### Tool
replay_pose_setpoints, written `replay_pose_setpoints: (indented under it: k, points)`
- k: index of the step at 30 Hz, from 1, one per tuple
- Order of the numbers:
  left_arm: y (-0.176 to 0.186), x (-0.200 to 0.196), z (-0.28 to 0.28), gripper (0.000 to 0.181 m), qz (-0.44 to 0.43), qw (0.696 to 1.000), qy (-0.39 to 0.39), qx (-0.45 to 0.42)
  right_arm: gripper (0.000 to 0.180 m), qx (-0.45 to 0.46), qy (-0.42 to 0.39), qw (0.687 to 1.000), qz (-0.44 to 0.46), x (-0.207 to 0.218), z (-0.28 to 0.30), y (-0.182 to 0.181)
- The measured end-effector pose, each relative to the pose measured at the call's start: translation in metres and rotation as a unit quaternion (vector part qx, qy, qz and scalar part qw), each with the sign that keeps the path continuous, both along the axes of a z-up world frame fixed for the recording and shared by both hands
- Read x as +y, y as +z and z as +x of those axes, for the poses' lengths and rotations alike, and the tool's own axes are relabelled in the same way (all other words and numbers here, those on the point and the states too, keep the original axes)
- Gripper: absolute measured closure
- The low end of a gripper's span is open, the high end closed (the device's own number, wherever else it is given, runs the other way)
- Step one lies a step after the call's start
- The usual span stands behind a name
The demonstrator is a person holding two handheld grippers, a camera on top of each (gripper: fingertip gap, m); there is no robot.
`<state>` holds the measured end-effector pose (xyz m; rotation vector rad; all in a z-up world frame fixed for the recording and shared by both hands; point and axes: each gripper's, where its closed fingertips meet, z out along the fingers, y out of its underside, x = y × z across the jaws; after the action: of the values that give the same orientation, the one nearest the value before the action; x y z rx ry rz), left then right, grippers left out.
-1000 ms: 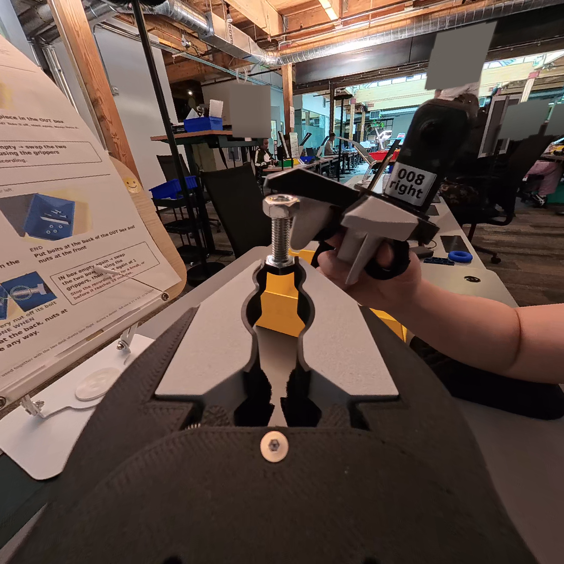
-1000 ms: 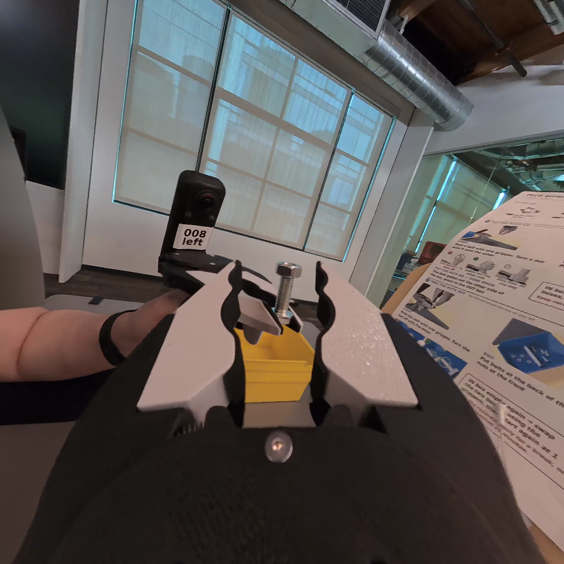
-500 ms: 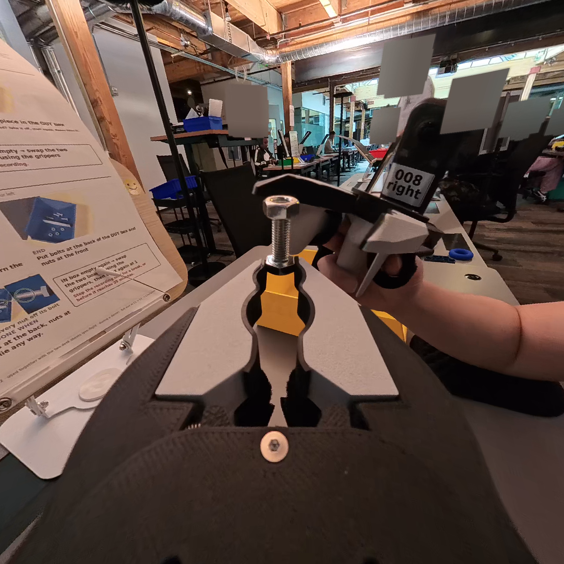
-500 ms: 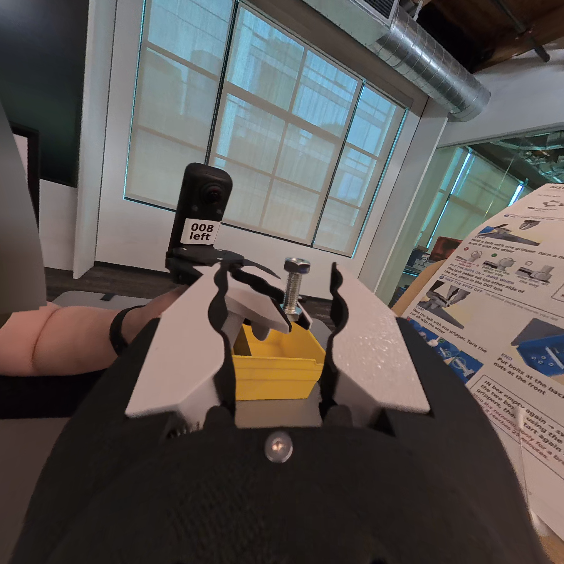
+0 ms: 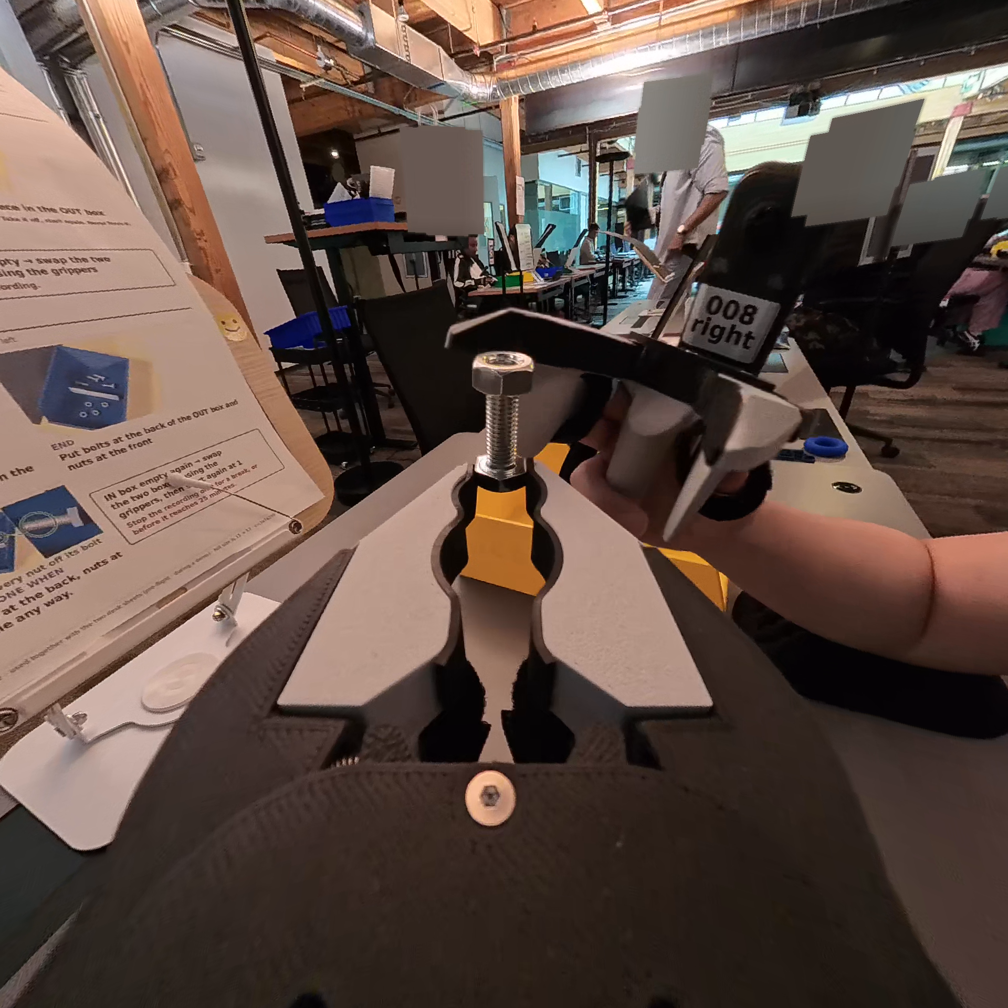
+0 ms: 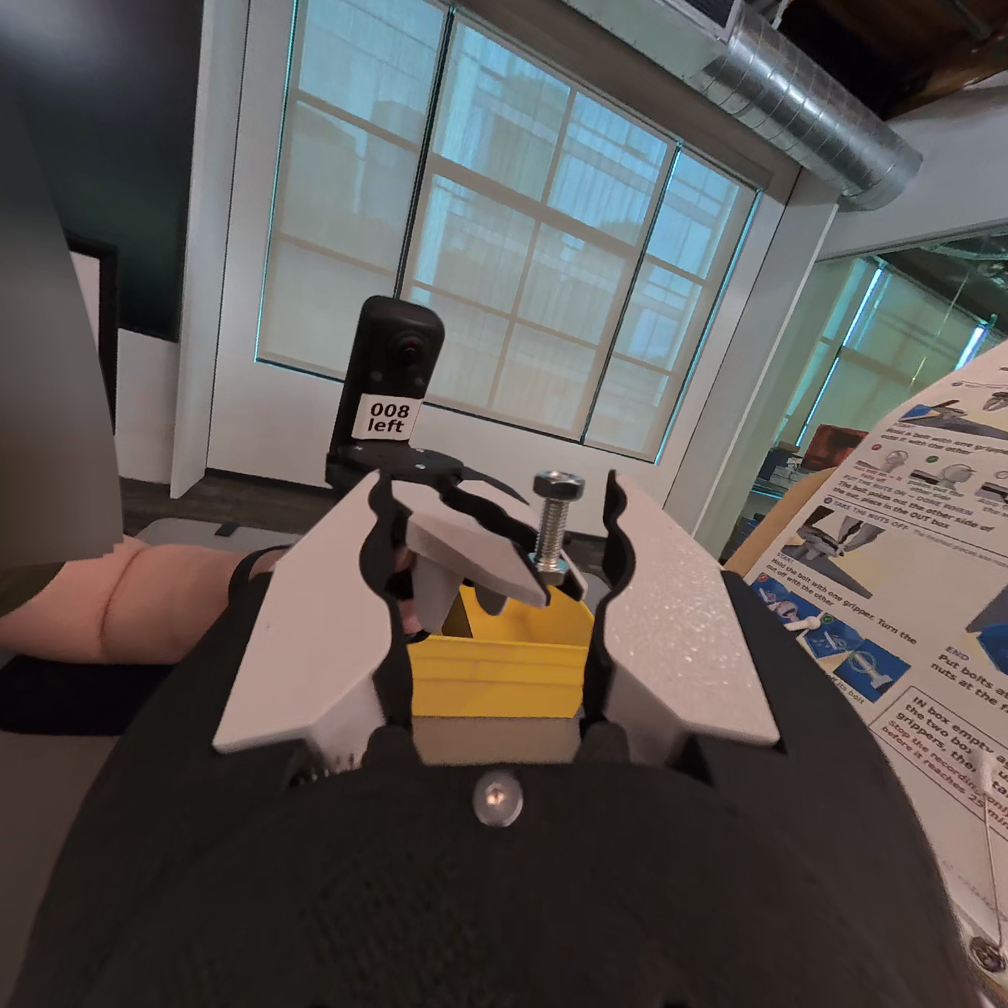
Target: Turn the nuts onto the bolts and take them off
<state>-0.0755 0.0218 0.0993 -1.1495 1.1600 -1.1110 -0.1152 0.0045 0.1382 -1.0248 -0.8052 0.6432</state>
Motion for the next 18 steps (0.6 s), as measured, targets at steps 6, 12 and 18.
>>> replay_pose_setpoints:
  k: [6, 12, 18]
  points:
    - [0.008, 0.010, -0.009, 0.165, -0.028, 0.999, 0.008, -0.021, 0.132, 0.008, 0.006, 1.000, 0.021, -0.009, 0.006, 0.006]
    - [0.002, -0.001, -0.001, 0.165, -0.012, 1.000, -0.004, -0.006, 0.098, -0.014, 0.007, 1.000, 0.003, -0.005, -0.005, -0.001]
    - [0.005, 0.007, -0.006, 0.165, -0.031, 0.999, 0.006, -0.016, 0.155, -0.015, 0.008, 0.998, 0.063, -0.021, 0.003, 0.005]
